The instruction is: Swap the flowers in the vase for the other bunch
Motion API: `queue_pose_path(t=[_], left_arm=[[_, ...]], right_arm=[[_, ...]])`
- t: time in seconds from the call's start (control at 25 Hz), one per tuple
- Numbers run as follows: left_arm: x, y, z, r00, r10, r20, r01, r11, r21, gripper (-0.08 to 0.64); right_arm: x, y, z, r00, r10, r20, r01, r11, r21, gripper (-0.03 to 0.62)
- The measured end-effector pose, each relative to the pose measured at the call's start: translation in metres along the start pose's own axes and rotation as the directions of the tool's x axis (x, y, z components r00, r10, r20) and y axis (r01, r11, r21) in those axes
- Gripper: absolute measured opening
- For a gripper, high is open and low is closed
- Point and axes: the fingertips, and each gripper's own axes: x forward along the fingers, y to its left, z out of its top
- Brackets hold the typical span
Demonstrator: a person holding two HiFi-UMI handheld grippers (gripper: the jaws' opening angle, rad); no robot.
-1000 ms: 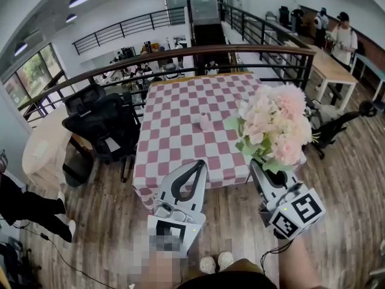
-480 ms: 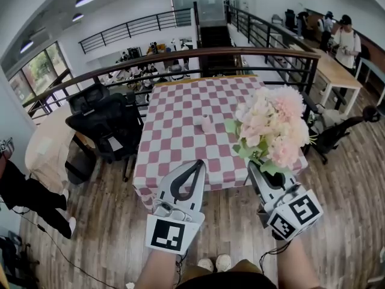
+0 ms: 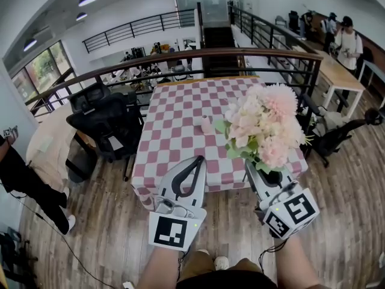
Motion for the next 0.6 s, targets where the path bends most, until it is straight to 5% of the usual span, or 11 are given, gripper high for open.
queue_pose_path(t=[0.6], left_arm=[[0.029, 0.038, -0.027, 0.999, 0.029, 0.039, -0.031, 0.998, 0.049, 0.008]], right_arm=[[0.05, -0.026, -0.017, 0.999, 0.032, 0.045, -0.032, 0.999, 0.003, 0.048]])
